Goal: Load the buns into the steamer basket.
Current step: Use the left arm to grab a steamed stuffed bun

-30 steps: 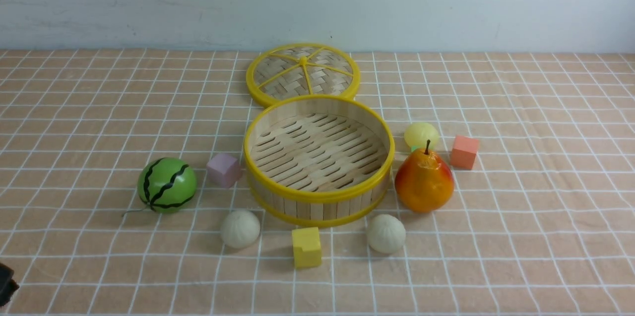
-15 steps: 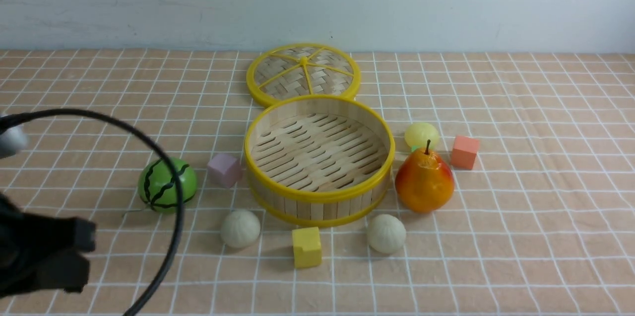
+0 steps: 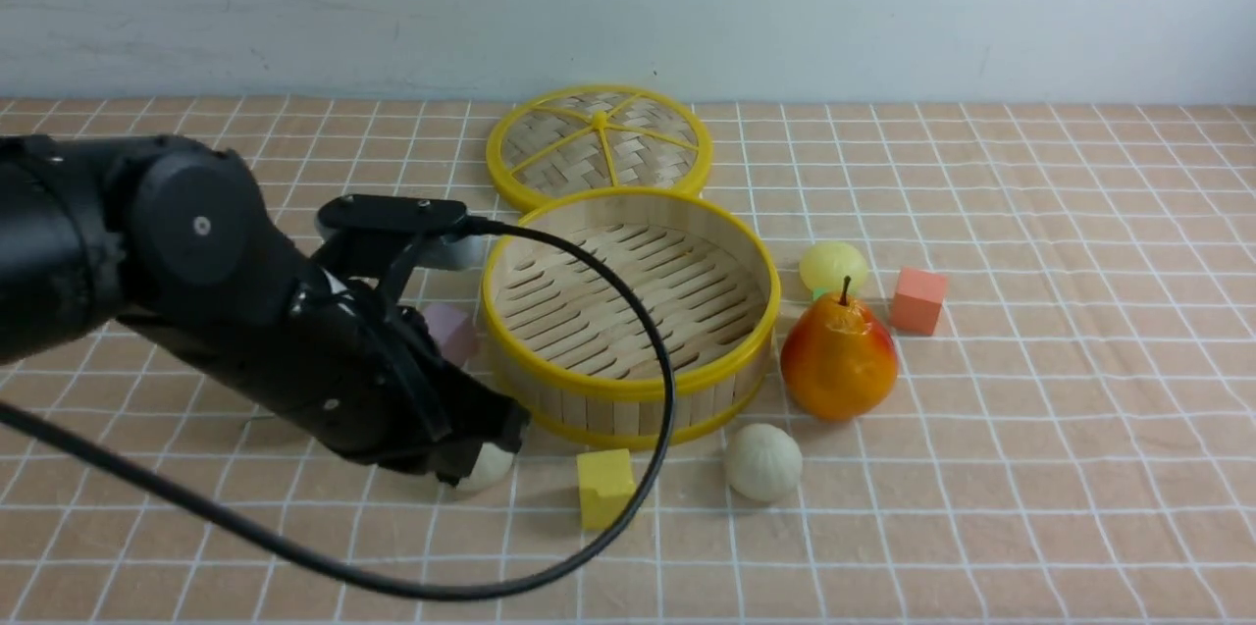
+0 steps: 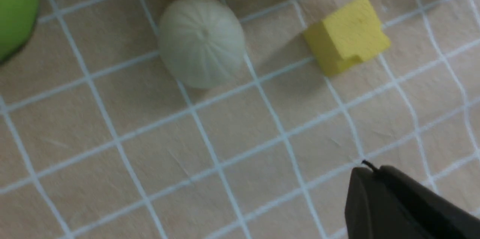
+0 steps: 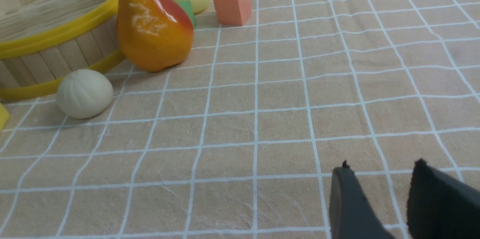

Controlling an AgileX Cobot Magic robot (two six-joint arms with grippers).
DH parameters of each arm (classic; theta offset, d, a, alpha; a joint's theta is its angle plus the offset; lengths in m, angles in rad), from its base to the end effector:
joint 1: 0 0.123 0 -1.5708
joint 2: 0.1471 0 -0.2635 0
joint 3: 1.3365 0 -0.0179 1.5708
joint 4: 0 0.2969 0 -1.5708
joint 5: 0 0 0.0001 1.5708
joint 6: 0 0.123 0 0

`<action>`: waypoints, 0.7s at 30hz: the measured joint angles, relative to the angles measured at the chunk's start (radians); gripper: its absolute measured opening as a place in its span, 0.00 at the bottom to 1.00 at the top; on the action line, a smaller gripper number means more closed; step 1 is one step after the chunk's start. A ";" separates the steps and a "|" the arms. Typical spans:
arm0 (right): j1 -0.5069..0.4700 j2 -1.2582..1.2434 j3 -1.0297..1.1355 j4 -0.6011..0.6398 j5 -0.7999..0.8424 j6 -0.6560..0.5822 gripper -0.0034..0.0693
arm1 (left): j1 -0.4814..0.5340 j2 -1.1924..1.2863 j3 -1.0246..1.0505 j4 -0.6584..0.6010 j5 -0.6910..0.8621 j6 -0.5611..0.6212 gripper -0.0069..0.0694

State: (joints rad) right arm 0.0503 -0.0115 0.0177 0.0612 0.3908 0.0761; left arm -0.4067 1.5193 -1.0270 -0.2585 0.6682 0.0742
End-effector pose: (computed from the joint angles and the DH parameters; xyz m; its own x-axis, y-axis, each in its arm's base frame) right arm 0.1502 0.0104 0.1630 -0.3108 0.1168 -0.9433 -0.0316 0.9906 0.1331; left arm 0.3272 -0.1622 0.1789 -0.8531 0.2276 -0.4694 0.3541 0.9134 -0.2007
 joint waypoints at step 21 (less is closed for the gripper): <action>0.000 0.000 0.000 0.000 0.000 0.000 0.38 | 0.061 0.243 -0.040 0.008 -0.263 0.029 0.54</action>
State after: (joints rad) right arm 0.0503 -0.0115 0.0177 0.0612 0.3908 0.0761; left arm -0.3462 1.7626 -1.0673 -0.2501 0.4054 0.1034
